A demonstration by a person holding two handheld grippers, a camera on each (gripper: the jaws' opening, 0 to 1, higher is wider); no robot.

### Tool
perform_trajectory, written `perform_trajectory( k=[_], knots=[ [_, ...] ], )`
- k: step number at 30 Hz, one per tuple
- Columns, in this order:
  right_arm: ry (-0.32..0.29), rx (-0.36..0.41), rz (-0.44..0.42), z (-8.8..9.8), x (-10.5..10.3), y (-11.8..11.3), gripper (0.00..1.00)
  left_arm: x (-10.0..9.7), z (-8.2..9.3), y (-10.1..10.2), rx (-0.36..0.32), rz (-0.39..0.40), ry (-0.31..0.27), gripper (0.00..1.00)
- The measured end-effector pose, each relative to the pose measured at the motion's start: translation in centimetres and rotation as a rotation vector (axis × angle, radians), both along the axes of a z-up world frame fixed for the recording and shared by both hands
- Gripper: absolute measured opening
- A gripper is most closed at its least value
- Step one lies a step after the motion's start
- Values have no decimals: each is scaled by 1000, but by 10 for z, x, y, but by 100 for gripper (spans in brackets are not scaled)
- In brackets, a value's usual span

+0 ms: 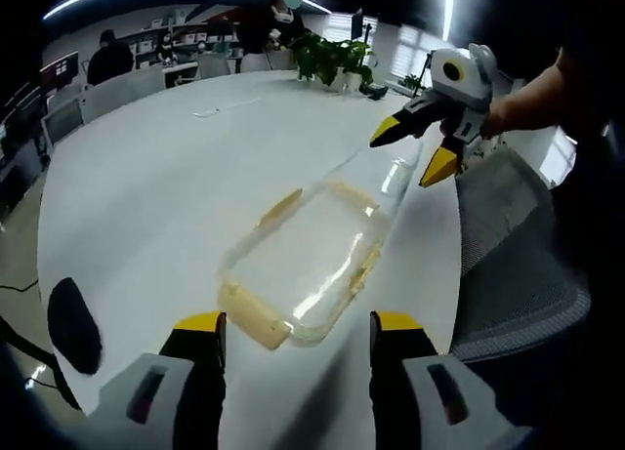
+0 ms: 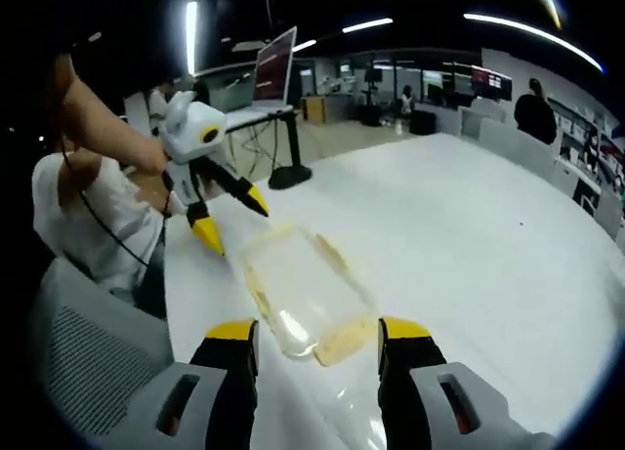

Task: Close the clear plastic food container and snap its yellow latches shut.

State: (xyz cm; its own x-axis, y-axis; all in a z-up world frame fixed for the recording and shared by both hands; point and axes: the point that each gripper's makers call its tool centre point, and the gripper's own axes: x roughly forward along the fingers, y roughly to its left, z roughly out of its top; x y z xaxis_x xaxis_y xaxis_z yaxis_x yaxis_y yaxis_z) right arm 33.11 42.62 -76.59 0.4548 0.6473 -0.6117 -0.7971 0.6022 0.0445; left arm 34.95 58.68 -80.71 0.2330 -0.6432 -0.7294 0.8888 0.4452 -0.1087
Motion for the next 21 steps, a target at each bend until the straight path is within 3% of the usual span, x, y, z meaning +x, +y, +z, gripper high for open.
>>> perform_trajectory(
  k=[21],
  knots=[
    [28,-92,105,-14,8,-3,48,16,-6,7,110,-178,-15,54]
  ],
)
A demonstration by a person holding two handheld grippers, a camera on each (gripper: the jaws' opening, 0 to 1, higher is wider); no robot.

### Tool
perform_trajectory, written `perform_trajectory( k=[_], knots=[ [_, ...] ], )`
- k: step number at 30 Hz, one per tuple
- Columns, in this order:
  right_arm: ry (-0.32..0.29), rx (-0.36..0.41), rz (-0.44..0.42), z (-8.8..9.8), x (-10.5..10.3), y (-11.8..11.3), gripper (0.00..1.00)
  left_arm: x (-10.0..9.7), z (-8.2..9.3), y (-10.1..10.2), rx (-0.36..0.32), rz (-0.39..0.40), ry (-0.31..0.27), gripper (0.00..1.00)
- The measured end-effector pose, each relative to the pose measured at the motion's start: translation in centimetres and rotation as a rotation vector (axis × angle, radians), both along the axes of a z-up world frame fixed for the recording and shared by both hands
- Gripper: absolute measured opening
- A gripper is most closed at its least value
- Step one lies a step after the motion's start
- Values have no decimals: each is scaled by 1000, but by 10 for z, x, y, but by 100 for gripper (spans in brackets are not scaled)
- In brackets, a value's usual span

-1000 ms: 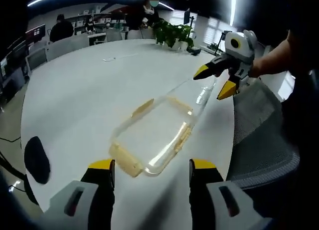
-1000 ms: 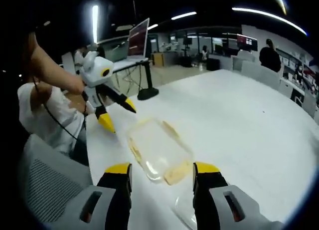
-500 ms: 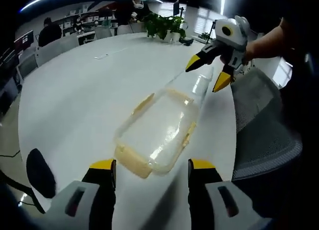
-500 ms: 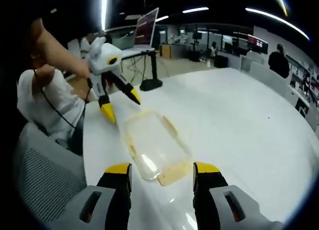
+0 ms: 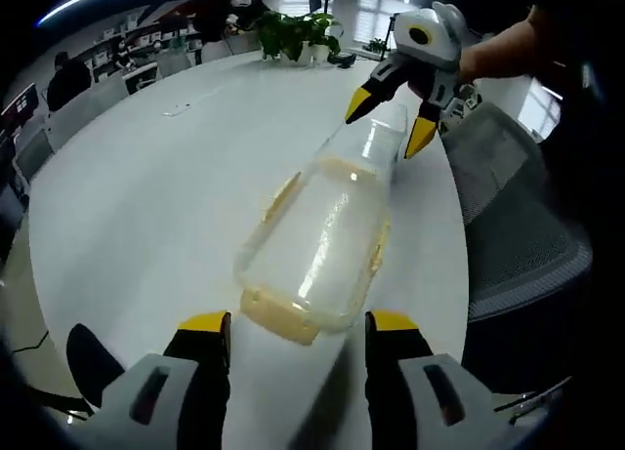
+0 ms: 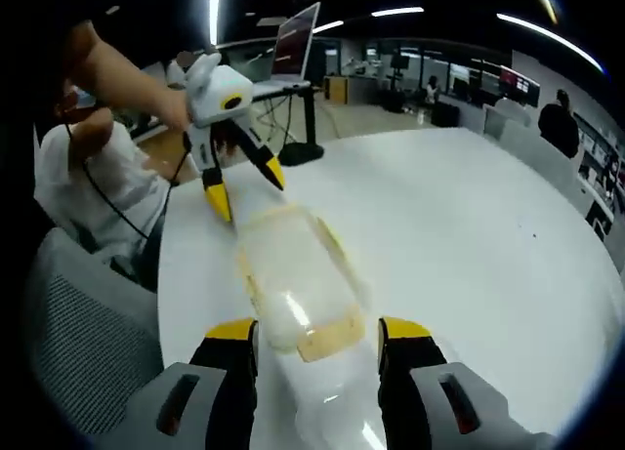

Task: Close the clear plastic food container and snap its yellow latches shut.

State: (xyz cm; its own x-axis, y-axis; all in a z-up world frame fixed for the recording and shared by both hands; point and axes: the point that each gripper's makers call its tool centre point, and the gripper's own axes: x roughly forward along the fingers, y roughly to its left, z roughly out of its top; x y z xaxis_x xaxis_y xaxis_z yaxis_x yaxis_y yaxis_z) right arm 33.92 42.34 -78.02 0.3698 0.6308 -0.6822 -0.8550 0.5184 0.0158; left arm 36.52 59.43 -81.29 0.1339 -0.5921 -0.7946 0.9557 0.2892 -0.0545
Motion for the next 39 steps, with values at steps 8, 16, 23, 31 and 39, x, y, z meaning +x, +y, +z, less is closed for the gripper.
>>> perform_trajectory(
  k=[8,16,23,31,39],
  knots=[
    [15,-54,74,-8,-2,2,49,4,-3,2,26,-44,4,54],
    [56,-107,122,-15,2,2,49,6,-6,2,56,-99,-3,54],
    [76,-165,185,-23,3,3,49,6,-10,3,90,-156,-8,53],
    [91,-227,249,-31,3,4,49,8,-11,1,108,-194,-13,53],
    [115,-284,276,-37,8,0,49,9,-14,-2,141,-264,-26,53]
  ],
)
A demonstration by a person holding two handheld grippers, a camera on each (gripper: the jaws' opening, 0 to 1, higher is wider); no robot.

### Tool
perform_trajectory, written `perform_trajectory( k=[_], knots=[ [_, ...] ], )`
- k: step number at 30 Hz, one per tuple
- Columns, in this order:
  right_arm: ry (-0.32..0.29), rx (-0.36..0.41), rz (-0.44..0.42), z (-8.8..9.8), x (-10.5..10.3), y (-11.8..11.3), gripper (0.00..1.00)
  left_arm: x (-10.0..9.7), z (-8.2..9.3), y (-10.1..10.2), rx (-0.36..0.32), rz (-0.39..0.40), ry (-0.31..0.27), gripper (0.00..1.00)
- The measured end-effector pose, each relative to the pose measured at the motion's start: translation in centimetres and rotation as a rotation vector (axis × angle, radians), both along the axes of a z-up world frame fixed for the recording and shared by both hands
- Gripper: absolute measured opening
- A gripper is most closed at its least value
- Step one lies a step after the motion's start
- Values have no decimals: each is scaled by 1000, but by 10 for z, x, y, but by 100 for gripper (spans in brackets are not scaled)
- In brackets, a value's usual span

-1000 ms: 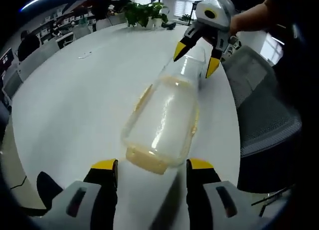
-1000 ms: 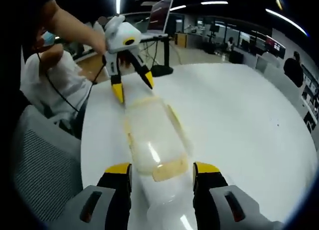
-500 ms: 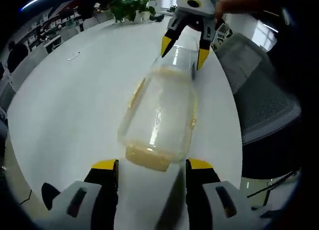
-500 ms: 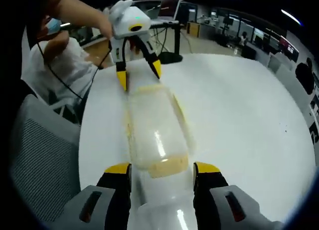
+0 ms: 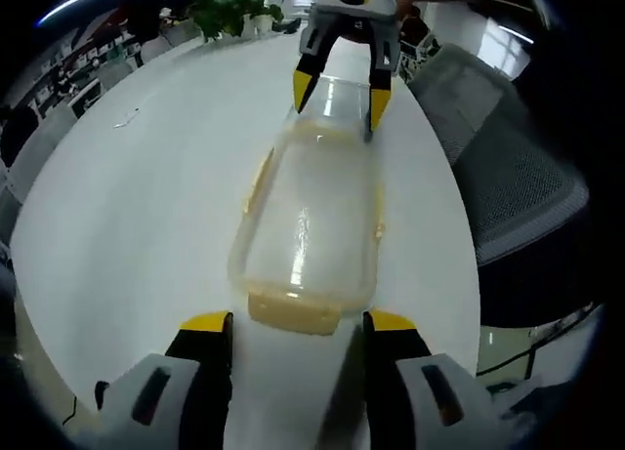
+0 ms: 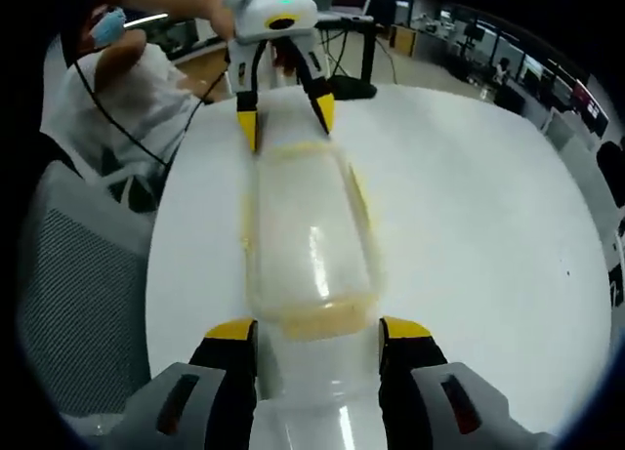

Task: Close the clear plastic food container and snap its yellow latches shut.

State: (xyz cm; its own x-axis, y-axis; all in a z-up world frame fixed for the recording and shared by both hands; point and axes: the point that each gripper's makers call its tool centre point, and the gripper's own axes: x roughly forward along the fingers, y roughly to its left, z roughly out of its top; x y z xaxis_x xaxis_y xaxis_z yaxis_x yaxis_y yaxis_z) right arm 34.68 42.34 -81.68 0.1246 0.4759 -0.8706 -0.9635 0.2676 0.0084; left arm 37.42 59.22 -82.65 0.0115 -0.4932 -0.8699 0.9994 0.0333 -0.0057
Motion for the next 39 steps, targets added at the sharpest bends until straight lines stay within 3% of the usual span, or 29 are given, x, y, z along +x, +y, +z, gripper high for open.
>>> perform_trajectory(
  k=[14,20,34,39],
  knots=[
    [35,-64,51,-10,0,2,47,-5,-9,-3,49,-106,-18,51],
    [43,-93,66,-14,1,1,41,-4,-7,-2,55,-122,-7,50],
    [37,-155,83,-24,3,0,40,-1,-12,-10,81,-191,-32,43],
    [26,-183,117,-27,3,-2,39,1,-12,-9,87,-179,-23,39]
  ],
)
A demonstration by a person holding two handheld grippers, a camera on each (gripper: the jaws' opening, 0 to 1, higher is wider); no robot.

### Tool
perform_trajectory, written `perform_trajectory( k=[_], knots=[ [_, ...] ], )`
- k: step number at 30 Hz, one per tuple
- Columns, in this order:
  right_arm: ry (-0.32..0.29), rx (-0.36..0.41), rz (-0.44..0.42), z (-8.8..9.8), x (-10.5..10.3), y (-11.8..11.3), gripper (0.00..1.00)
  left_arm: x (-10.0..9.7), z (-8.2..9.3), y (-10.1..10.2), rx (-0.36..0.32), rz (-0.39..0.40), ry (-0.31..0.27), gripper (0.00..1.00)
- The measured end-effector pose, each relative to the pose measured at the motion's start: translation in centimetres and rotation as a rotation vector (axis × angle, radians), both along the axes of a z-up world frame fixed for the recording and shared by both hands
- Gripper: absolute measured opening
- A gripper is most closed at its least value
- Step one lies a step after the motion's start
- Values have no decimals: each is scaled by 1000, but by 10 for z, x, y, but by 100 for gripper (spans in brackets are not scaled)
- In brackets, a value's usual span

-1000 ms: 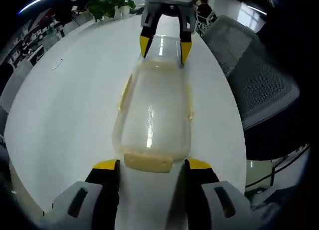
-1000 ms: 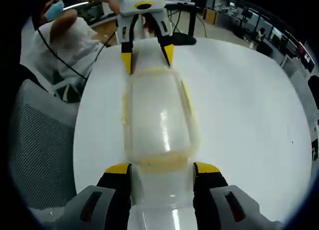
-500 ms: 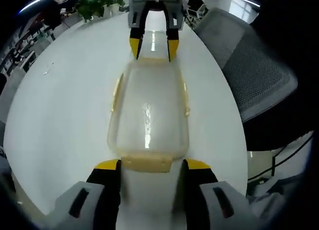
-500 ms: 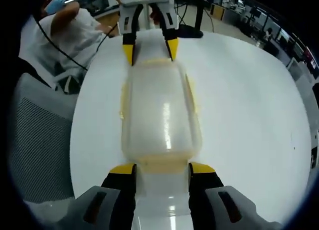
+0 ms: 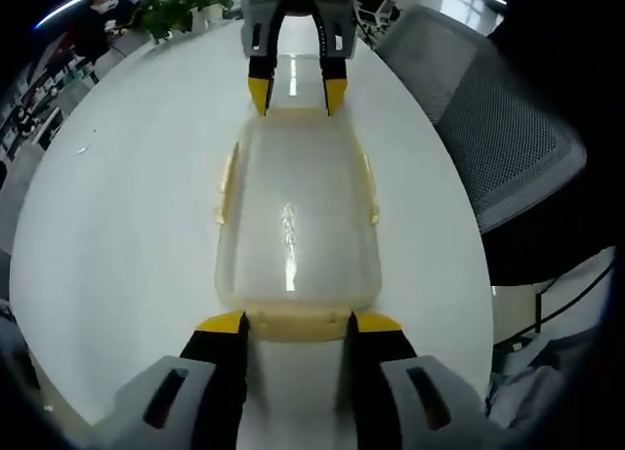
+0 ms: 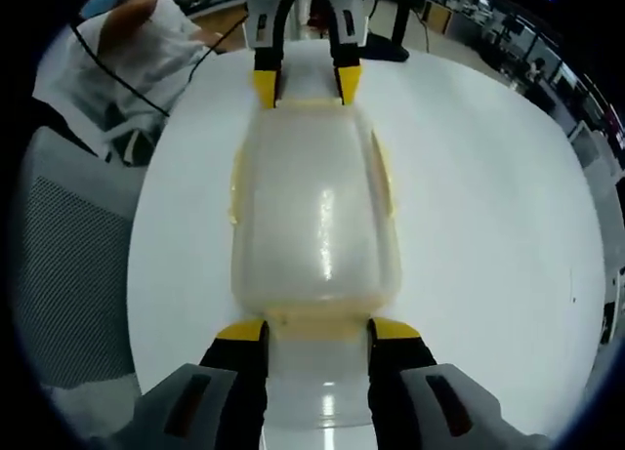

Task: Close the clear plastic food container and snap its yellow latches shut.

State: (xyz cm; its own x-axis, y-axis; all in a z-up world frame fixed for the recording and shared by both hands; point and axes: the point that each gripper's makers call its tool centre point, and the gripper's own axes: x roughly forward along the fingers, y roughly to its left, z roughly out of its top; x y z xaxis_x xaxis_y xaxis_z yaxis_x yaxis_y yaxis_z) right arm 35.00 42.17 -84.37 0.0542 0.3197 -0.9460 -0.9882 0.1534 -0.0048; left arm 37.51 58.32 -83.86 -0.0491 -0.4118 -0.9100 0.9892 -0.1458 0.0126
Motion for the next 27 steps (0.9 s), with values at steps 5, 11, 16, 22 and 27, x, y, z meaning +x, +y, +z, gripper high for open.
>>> perform_trajectory(
  k=[5,11,16,22,27],
  knots=[
    [1,-7,-3,0,1,0,38,0,-1,0,5,5,-2,38],
    [12,5,-23,4,0,0,38,-1,-1,0,23,10,-10,37],
    [29,18,-30,10,2,-4,38,1,11,-2,7,22,11,37],
    [45,54,-37,21,0,-2,38,1,18,-1,13,14,-2,37],
    [43,68,-27,28,-5,1,37,-2,26,1,14,7,-8,37]
  ],
)
